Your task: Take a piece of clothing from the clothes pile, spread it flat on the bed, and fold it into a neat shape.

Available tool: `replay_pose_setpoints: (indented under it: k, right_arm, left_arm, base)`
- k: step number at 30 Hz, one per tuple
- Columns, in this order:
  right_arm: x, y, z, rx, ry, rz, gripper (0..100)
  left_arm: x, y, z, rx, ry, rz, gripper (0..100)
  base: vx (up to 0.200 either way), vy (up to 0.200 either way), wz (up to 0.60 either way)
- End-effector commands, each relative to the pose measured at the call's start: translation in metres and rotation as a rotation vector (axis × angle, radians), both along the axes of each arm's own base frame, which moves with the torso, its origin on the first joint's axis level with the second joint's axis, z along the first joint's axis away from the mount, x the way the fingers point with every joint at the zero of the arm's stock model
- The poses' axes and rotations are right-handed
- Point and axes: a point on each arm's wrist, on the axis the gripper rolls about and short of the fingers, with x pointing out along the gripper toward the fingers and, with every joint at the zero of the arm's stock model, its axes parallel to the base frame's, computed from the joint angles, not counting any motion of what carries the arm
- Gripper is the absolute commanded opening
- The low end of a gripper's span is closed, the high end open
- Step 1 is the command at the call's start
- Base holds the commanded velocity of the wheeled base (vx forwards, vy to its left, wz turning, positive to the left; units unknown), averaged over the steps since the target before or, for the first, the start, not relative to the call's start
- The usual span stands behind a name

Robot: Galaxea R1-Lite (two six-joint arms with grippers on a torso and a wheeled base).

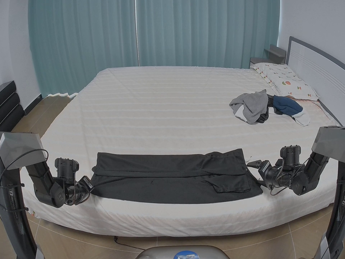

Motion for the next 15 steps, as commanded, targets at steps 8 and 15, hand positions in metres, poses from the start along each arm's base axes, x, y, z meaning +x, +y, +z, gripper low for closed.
replay_pose_setpoints:
  k: [8,15]
  right_arm:
    - [0.000,0.000,0.000,0.000,0.000,0.002,100]
    - [0.001,0.000,0.001,0.000,-0.005,0.000,100]
  left_arm:
    - [-0.001,0.000,0.004,-0.002,-0.009,0.004,100]
    - [0.000,0.000,0.034,-0.011,-0.129,0.008,100]
  base:
    - [0.000,0.000,0.00]
    - [0.000,0.000,0.00]
